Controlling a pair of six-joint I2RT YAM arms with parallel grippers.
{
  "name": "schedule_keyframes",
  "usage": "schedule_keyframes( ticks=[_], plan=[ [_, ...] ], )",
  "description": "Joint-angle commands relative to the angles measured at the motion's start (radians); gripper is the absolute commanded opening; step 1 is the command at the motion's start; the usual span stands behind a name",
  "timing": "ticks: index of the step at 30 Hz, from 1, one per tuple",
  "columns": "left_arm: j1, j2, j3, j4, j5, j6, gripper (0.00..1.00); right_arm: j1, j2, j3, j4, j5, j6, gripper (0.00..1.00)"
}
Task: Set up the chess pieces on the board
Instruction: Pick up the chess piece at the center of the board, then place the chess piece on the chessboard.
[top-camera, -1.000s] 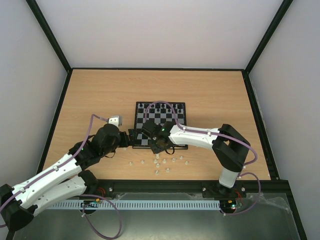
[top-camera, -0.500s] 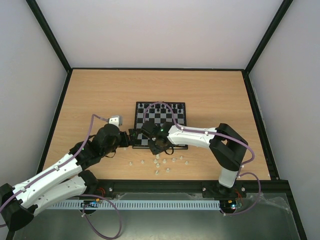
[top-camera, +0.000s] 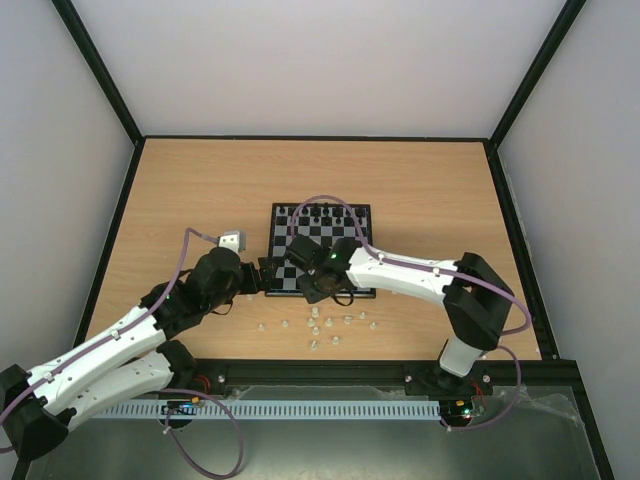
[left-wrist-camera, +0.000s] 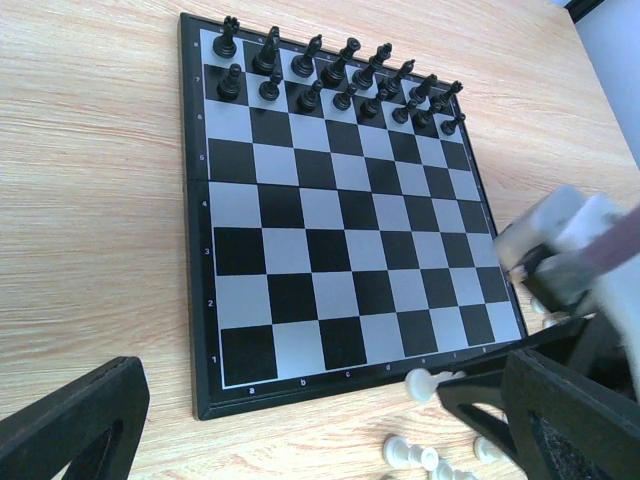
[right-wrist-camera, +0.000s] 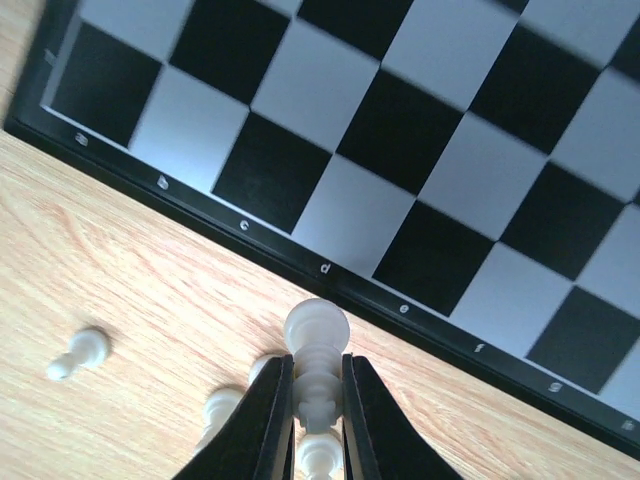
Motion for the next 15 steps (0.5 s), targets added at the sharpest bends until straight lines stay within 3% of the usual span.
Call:
schedule_keyframes(
  ticks=[1, 15],
  plan=[
    [0.005, 0.005, -0.004, 0.008, -0.007, -0.006, 0.99, -0.017, -0.075, 0.045, -0.094, 0.051, -0.02, 0.09],
    [0.005, 0.026, -0.004, 0.022, -0.007, -0.004, 1.0, -0.169, -0.174, 0.089, -0.171, 0.11, -0.101, 0.11]
  ],
)
